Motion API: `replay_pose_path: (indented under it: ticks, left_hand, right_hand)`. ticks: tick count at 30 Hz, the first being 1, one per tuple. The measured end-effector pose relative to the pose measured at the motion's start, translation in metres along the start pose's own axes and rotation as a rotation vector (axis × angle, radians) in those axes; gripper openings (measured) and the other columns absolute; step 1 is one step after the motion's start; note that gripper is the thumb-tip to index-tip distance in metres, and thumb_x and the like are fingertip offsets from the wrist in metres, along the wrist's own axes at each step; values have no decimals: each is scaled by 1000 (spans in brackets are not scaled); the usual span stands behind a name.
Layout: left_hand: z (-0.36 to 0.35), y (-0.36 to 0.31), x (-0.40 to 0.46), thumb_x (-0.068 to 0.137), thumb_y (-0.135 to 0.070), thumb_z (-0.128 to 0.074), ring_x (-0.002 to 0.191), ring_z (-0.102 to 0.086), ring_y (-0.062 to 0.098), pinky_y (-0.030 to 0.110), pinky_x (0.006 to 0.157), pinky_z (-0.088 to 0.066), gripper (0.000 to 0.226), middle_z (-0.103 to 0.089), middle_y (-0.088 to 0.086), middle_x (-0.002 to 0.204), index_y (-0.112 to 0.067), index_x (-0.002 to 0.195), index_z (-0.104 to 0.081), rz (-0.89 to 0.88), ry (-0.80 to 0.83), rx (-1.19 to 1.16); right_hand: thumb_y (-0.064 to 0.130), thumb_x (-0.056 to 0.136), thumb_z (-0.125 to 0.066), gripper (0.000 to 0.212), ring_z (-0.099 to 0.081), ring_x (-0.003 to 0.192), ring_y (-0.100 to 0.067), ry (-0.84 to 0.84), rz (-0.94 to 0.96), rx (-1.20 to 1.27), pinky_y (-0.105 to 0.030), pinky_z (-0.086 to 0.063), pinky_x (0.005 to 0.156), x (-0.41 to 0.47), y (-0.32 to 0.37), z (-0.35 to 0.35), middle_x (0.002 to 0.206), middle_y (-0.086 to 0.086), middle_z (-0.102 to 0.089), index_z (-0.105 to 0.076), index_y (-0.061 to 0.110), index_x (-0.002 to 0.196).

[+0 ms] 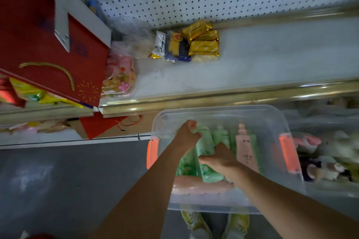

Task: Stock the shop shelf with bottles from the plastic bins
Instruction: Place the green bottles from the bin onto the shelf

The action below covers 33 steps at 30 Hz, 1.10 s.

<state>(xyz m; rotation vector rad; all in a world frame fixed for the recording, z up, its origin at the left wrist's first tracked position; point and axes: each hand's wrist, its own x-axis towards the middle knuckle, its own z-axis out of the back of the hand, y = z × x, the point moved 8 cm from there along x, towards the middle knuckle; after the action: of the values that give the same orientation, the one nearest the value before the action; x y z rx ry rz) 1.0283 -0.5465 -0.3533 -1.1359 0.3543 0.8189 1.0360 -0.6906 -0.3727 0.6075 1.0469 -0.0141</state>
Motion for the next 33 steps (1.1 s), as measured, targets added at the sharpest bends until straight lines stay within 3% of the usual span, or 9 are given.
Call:
replay_pose_path:
  ticks: [6, 9, 13, 15, 19, 24, 27, 30, 33]
  left_hand:
    - [16, -15, -40, 87, -9, -69, 98, -65, 31, 42, 80, -57, 43, -62, 17, 118, -12, 126, -50, 192, -31, -409]
    - [25, -35, -63, 87, -19, -71, 82, -69, 24, 32, 65, -57, 31, -70, 12, 103, -10, 114, -59, 160, -30, -442]
    - [44, -73, -94, 83, -21, -75, 87, -70, 27, 38, 74, -59, 41, -71, 13, 101, -8, 119, -59, 64, -109, -504]
    - [55, -98, -108, 83, -21, -76, 85, -71, 26, 34, 66, -59, 44, -72, 13, 101, -7, 120, -58, -7, -120, -520]
    - [84, -152, -140, 84, -17, -73, 75, -70, 19, 26, 54, -55, 38, -70, 12, 96, -4, 117, -59, -147, -159, -544]
    - [123, -216, -185, 85, -12, -71, 67, -70, 9, 25, 53, -55, 25, -68, 3, 87, -7, 108, -61, -319, -215, -572]
    - [148, -250, -212, 84, -18, -73, 88, -70, 20, 35, 67, -59, 39, -70, 8, 101, -6, 119, -60, -423, -245, -534]
    - [170, -278, -241, 85, -21, -72, 100, -68, 26, 44, 81, -59, 45, -68, 12, 111, -9, 125, -57, -516, -272, -494]
    - [189, -304, -267, 86, -17, -71, 99, -68, 27, 41, 81, -59, 41, -68, 14, 111, -11, 124, -58, -597, -299, -488]
  right_hand:
    - [23, 75, -79, 41, -57, 73, -7, 49, 115, 4, -16, -43, 53, -44, 22, 27, 85, 6, -56, -45, 18, 97]
    - [22, 75, -80, 52, -57, 78, -7, 56, 214, -25, -17, -45, 56, -70, 41, 41, 95, 4, -57, -41, 17, 110]
    - [28, 72, -78, 57, -62, 81, -10, 13, 344, -96, -22, -51, 58, -114, 69, 72, 97, 3, -59, -40, 17, 113]
    - [28, 72, -77, 57, -61, 80, -10, -20, 407, -111, -23, -51, 59, -136, 86, 89, 94, 4, -59, -39, 15, 111]
    - [27, 68, -80, 60, -63, 85, -13, -94, 520, -78, -36, -58, 75, -176, 119, 123, 99, 0, -62, -39, 13, 111]
    - [25, 67, -84, 63, -65, 83, -15, -106, 636, 15, -32, -58, 65, -224, 156, 158, 99, -3, -62, -43, 11, 112]
    - [14, 70, -85, 54, -66, 77, -10, -33, 703, 95, -21, -54, 55, -252, 179, 171, 97, -4, -65, -52, 7, 111]
    - [10, 70, -84, 42, -69, 80, -11, -15, 787, 137, -24, -58, 64, -279, 202, 182, 97, -2, -70, -61, 13, 104]
    - [7, 70, -83, 40, -69, 80, -8, -33, 878, 169, -23, -56, 66, -306, 223, 191, 96, 1, -71, -62, 17, 102]
